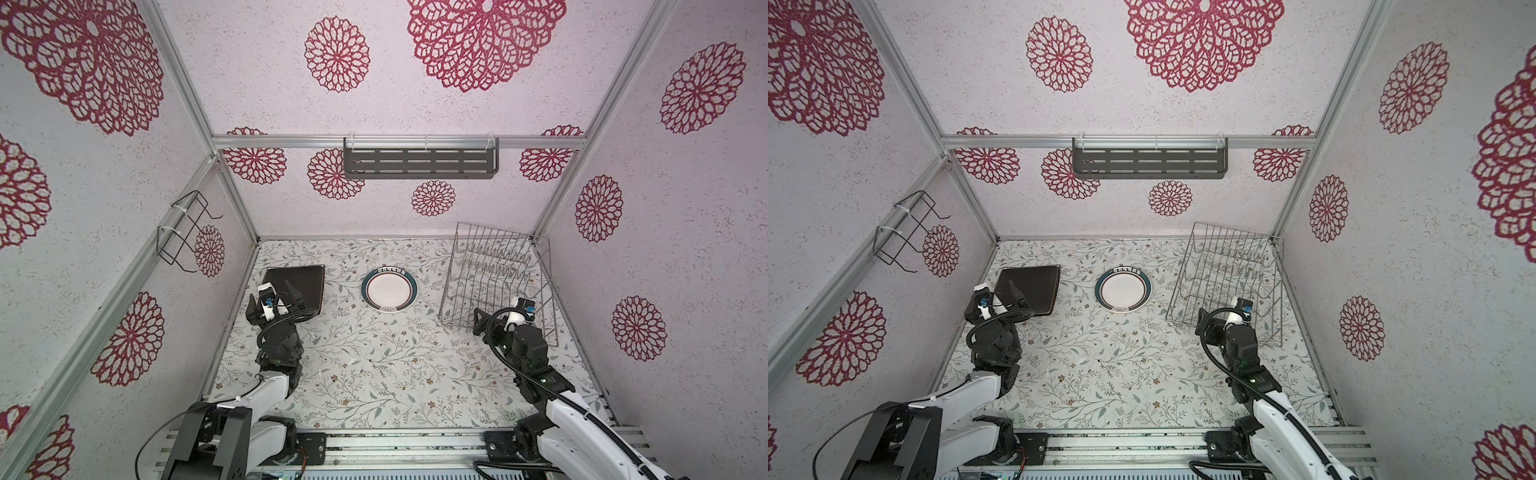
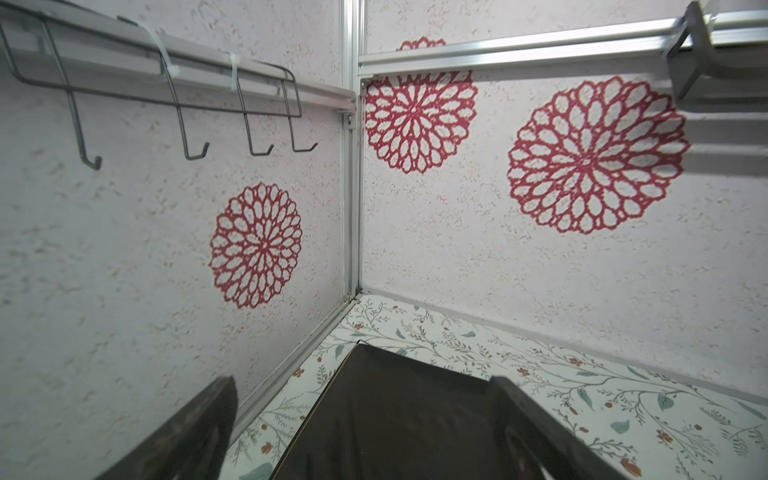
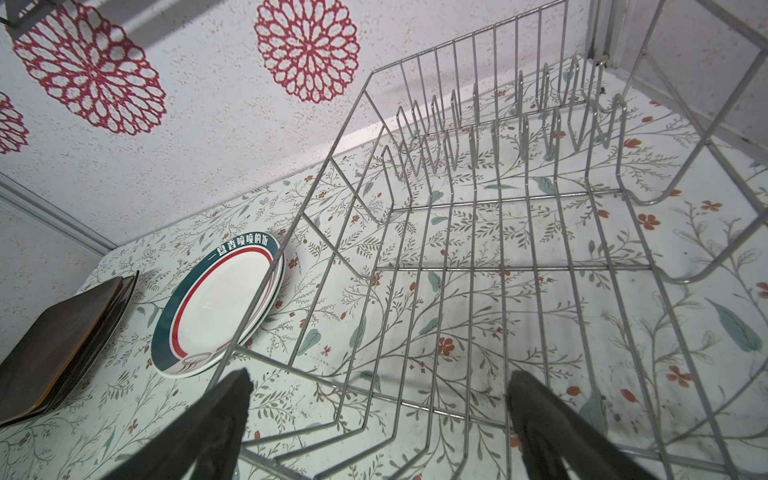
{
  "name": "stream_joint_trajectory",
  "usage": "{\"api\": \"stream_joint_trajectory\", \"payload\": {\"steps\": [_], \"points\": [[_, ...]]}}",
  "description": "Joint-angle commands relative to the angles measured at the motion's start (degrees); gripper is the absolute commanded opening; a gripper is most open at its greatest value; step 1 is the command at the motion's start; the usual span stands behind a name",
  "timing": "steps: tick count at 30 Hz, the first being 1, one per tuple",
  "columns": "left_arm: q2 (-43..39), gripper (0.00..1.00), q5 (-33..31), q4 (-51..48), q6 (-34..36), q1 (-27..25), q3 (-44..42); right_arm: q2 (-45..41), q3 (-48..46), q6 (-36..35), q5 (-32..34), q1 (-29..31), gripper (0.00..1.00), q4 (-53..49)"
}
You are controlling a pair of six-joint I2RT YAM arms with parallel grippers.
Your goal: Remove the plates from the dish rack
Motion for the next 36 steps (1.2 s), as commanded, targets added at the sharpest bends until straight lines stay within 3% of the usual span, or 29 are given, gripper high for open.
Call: {"api": "stream_joint_trajectory", "payload": {"steps": [1, 10, 16, 25, 29, 36], "points": [[2.0, 0.97, 2.02, -3.22, -1.89, 1.88, -0.82, 0.41, 1.8, -2.85, 1.67, -0.16, 0.99, 0.86], [19.2, 0.97, 4.67, 10.88, 0.51, 3.27, 0.29, -0.83, 2.54, -4.04, 2.96, -0.12, 0.99, -1.7], [27.63, 0.97, 6.73, 23.09, 0.69, 4.11, -1.86, -2.52, 2.67, -9.6, 5.94, -0.24, 0.99, -3.16], [23.02, 0.97, 13.36, 2.41, -2.95, 8.07, 5.75, 3.56, 2.28, -20.88, 23.74, -1.44, 0.99, 4.52], [22.06, 0.97, 22.94, -6.89, -6.06, 12.93, 9.48, 9.62, -0.75, -24.36, 26.78, -3.57, 0.99, 16.08], [22.23, 0.97, 23.69, -6.68, -6.19, 13.27, 9.44, 26.86, -3.7, -28.6, 28.21, -7.46, 0.99, 41.77]]}}
